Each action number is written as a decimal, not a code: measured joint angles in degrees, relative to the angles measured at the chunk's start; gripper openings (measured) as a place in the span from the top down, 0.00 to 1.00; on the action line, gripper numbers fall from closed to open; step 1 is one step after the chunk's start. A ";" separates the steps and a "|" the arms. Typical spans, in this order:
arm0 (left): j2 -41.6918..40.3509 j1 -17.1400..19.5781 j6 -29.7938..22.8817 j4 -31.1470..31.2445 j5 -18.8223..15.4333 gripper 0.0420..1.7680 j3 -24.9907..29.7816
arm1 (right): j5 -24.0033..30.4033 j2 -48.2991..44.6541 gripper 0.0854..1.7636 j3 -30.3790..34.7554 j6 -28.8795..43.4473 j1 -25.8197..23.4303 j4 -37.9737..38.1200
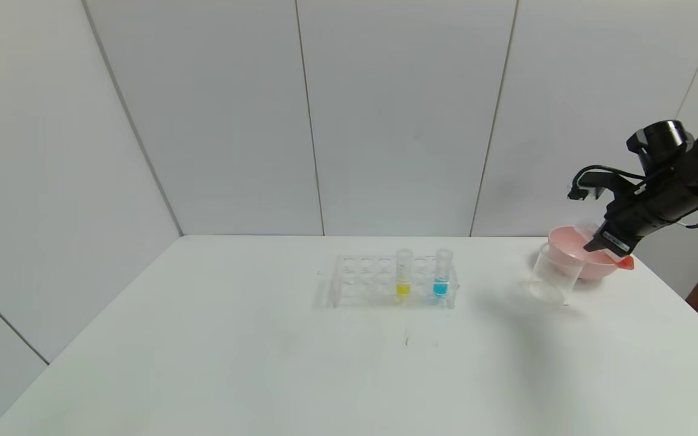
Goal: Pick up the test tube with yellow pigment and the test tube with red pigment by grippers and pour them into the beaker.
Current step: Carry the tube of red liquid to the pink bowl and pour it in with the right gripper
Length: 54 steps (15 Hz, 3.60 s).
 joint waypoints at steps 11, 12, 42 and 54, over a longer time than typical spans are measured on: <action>0.00 0.00 0.00 0.00 0.00 0.00 0.00 | -3.91 -1.46 0.74 0.00 -5.74 1.16 3.07; 0.00 0.00 0.00 0.00 0.00 0.00 0.00 | -4.75 -1.46 0.74 0.00 -6.02 1.41 3.24; 0.00 0.00 -0.01 0.00 0.00 0.00 0.00 | -27.23 1.10 0.74 0.00 -12.84 7.24 1.87; 0.00 0.00 -0.01 0.00 0.00 0.00 0.00 | -33.68 1.52 0.74 0.00 -14.86 9.94 1.71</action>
